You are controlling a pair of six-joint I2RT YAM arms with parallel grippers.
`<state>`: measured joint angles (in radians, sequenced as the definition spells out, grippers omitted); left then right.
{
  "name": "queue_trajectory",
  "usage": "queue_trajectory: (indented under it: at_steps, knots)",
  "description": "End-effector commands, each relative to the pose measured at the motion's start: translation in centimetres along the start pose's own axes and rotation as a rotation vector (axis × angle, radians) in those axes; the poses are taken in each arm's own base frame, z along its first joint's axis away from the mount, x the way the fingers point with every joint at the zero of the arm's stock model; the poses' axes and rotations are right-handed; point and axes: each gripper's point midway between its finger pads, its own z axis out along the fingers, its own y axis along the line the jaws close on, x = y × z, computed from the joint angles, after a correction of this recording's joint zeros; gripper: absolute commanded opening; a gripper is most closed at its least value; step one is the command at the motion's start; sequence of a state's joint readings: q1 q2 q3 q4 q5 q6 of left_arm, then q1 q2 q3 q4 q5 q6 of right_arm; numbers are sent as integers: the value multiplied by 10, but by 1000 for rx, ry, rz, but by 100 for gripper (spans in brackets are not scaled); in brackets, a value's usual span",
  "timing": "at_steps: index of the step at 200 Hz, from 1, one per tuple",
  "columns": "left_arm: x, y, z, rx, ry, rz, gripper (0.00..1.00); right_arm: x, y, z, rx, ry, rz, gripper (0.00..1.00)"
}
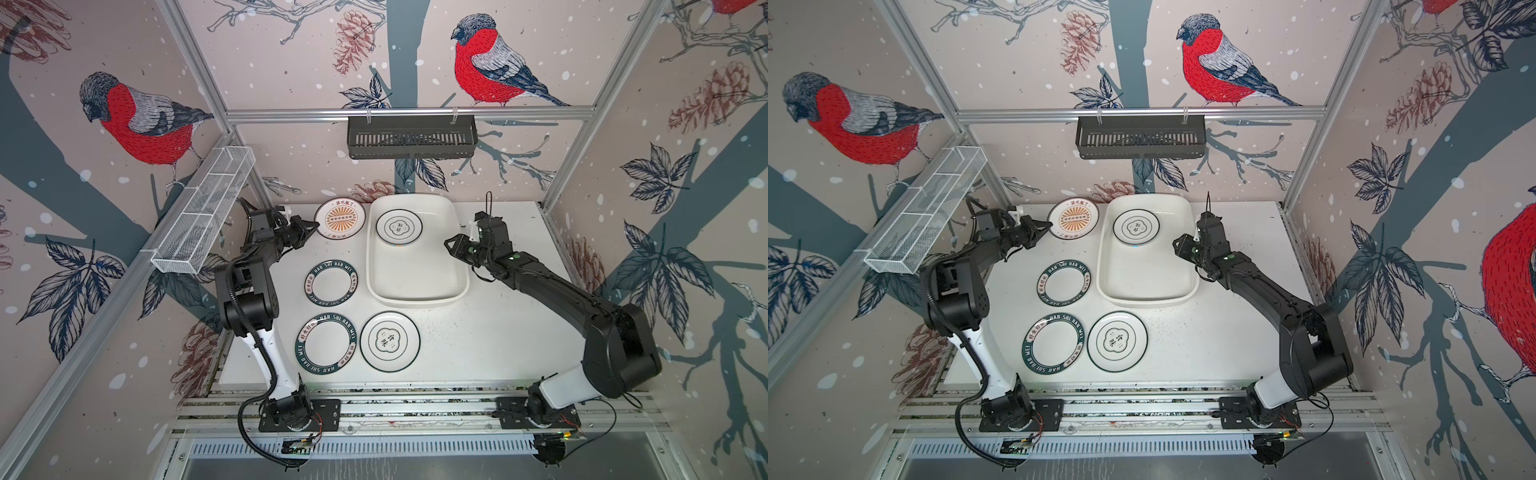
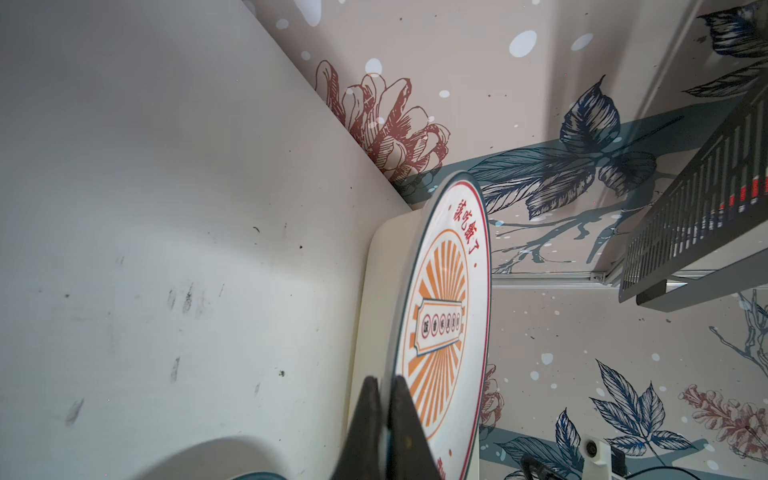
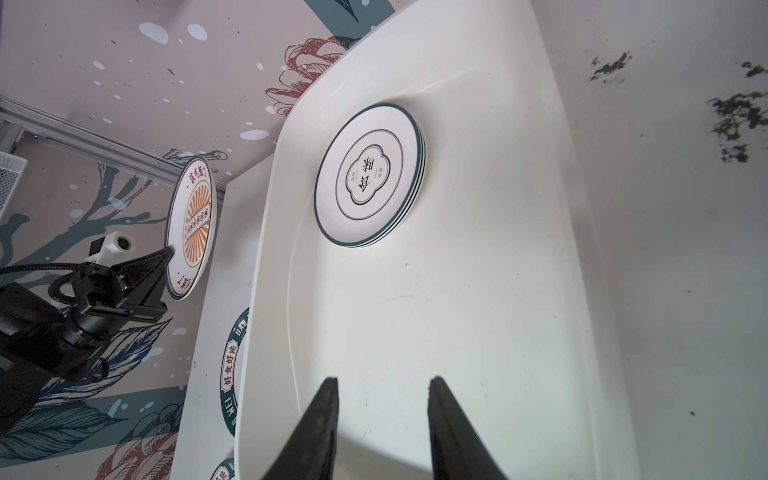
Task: Place the plates into the plastic bin on the countertop
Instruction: 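Lift the plate upright with the left gripper while the right gripper approaches it, then grasp the plate's rim with the right gripper while the left gripper holds it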
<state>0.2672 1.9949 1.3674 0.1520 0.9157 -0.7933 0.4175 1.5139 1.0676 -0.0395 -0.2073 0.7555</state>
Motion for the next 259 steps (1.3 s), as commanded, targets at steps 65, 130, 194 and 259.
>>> queue_trajectory:
  at_steps: [65,130,194,259]
  knots:
    - [28,-70,6,122,42,116,0,-4,70,-13,-321,2,-114,47]
    - [77,-106,30,149,172,183,0,13,100,-8,-440,61,-163,47]
    - [133,-130,48,164,271,269,0,16,91,-7,-404,39,-158,47]
    - [140,-150,44,190,266,302,0,17,80,-8,-369,17,-147,46]
